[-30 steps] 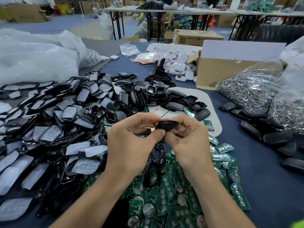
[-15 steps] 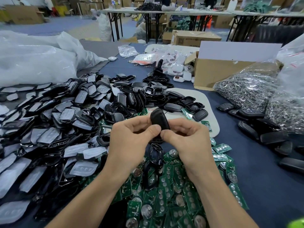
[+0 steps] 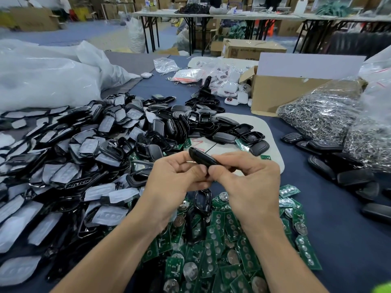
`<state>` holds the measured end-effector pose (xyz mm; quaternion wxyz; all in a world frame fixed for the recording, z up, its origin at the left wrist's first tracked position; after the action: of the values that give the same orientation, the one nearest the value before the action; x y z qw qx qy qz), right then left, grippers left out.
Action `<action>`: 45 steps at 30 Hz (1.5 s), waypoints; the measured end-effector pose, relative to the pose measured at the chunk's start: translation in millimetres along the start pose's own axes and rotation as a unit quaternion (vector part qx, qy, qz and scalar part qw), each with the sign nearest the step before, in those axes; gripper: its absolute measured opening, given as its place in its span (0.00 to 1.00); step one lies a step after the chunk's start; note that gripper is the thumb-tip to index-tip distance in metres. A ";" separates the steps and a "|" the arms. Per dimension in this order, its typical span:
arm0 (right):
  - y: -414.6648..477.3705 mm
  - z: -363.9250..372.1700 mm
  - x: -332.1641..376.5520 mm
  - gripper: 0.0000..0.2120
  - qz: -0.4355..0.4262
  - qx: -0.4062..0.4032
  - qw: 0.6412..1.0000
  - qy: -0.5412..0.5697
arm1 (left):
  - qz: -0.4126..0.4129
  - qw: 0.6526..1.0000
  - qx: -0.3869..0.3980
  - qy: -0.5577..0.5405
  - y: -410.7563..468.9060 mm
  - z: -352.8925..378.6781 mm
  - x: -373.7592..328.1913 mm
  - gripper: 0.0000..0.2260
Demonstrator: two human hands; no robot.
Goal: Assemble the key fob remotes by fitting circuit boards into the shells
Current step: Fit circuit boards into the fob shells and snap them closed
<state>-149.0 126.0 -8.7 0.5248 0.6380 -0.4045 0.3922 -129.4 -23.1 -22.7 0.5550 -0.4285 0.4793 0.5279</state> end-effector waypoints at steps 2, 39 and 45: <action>0.3 -1.5 0.9 0.18 -0.009 0.006 0.999 -0.040 | 0.032 0.996 -0.029 0.083 -1.9 -1.1 -2.7 0.11; 33.8 -38.6 -43.5 0.30 0.185 0.026 0.927 -0.324 | -0.040 0.831 -0.185 0.523 -3.6 -23.6 -17.9 0.19; 32.8 -30.4 -46.0 0.22 0.181 0.092 0.875 -0.439 | 0.015 0.830 -0.069 0.553 3.2 -24.3 -8.0 0.17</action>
<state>-198.5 156.8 -35.4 0.1526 0.7058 -0.6636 0.1954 -134.4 -48.1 -18.9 0.1581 -0.6788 0.6747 0.2430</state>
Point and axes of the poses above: each hand's wrist, its own y-axis towards the middle knuckle, its own z-axis out of the palm, x = y × z, the point moved 3 cm from there along y, towards the middle knuckle, and after that the axes turned 10 degrees about x, right-handed, at the moved point
